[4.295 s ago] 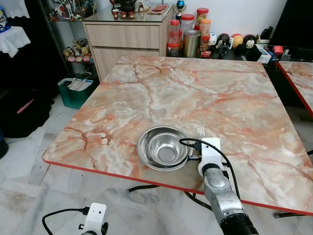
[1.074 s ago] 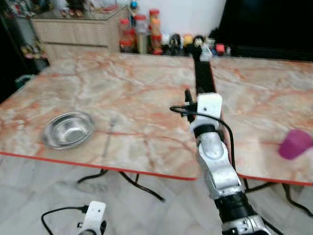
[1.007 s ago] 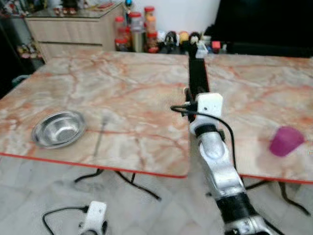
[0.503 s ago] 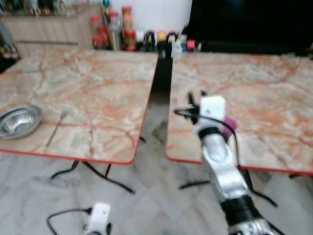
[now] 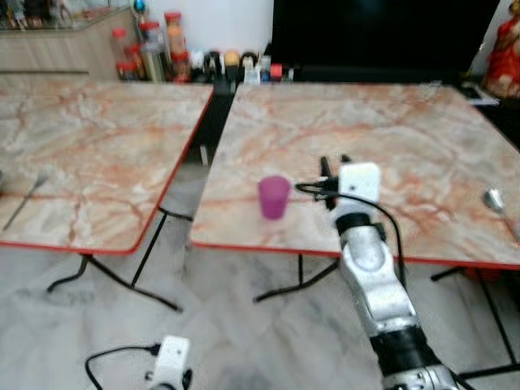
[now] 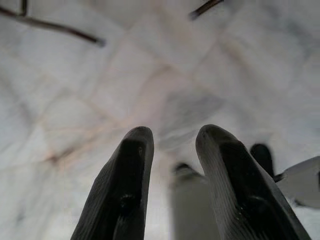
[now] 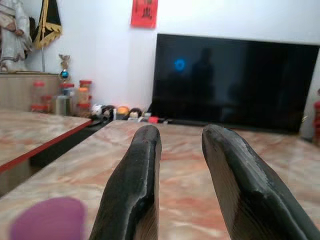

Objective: Setting the table

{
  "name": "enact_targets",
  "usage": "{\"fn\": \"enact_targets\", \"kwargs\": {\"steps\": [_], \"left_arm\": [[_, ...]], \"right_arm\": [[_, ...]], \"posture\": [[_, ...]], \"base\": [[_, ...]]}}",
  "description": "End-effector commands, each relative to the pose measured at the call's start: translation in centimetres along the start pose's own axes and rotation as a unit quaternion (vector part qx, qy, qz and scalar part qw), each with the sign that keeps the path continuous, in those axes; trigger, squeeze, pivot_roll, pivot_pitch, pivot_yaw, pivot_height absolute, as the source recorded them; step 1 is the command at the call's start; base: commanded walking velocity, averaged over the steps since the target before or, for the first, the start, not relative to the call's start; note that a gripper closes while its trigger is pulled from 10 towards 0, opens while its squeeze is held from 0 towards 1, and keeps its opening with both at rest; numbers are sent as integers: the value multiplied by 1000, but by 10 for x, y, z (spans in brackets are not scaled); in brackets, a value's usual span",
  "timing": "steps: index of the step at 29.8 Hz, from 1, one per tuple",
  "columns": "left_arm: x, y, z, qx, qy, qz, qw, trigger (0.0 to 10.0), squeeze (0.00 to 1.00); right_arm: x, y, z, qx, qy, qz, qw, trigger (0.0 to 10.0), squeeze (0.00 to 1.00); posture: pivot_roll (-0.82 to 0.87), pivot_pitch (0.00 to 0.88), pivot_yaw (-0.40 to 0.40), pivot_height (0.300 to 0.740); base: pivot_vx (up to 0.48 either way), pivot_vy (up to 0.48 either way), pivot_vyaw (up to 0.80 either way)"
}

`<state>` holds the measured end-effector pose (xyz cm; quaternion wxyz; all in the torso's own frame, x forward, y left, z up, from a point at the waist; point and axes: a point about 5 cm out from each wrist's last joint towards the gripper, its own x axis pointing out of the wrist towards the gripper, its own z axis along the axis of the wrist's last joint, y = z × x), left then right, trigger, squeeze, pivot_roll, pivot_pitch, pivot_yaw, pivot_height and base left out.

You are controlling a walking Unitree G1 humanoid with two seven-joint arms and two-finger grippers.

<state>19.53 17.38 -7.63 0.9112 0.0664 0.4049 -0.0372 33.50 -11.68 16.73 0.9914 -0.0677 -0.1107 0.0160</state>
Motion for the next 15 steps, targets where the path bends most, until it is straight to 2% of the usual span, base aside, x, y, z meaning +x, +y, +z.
{"fn": "enact_targets", "kwargs": {"steps": [1,15], "left_arm": [[-1,7,-4,10,7,6,1000,10000,0],[-1,7,-3,20,8,1,1000,10000,0]], "right_arm": [[1,6,5,1,-8,8,1000,10000,0],[0,7,3,-1,-4,7,1000,10000,0]], "posture": [[-74,0,7,736],[-84,0,12,736]], "base": [[0,-480,0],[0,-478,0]]}}
